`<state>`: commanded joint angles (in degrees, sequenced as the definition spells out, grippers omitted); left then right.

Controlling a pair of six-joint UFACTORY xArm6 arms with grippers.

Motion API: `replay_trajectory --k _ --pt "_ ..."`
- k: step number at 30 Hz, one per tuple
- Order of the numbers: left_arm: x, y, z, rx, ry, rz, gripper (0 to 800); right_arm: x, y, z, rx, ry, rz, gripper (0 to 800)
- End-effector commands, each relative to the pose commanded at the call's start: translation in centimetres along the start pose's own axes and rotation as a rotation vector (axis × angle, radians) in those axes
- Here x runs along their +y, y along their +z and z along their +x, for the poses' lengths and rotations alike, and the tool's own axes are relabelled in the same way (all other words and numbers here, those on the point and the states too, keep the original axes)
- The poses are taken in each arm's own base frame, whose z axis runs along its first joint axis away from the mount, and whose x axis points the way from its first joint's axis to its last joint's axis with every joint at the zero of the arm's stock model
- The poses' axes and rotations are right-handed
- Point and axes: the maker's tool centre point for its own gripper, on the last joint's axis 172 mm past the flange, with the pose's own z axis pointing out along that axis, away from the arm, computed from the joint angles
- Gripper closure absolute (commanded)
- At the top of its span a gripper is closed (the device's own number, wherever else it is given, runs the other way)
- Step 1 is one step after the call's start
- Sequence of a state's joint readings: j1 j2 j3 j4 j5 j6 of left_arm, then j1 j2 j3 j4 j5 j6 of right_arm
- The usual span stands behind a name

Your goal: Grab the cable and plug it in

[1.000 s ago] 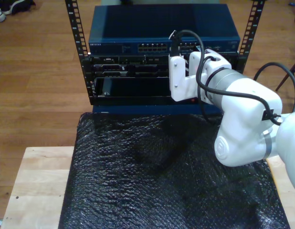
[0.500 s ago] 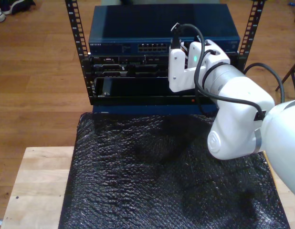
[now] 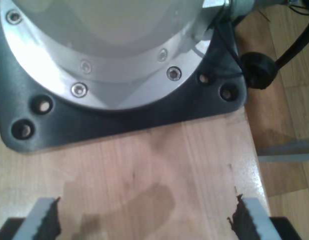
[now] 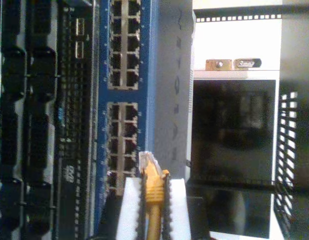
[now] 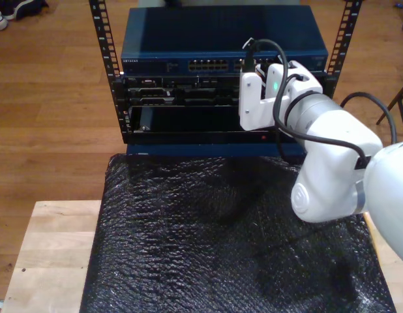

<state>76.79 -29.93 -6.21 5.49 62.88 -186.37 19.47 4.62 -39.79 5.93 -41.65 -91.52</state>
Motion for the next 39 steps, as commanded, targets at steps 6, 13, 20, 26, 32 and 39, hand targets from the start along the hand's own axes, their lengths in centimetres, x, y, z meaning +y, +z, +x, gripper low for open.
replay_trajectory --k 6,13,20,26,32,39 --pt "0.0 0.0 0.0 0.002 0.000 0.000 0 1.5 -1.1 0.3 0.003 -0.005 -0.093 800" --pt "0.0 0.0 0.0 0.002 0.000 0.000 0 0.6 -0.3 0.3 -0.004 -0.022 -0.183 800" --pt "0.0 0.0 0.0 0.000 0.000 0.000 0 0.1 1.3 -1.8 -0.077 0.014 -0.240 800" --pt "0.0 0.0 0.0 0.000 0.000 0.000 0 0.0 2.5 -2.5 -0.124 0.001 -0.266 800" --pt "0.0 0.0 0.0 0.000 0.000 0.000 0 -0.1 3.1 -2.9 -0.192 -0.023 -0.308 800" --pt "0.0 0.0 0.0 0.002 0.000 0.000 0 -0.6 2.5 -3.1 -0.241 -0.040 -0.347 800"
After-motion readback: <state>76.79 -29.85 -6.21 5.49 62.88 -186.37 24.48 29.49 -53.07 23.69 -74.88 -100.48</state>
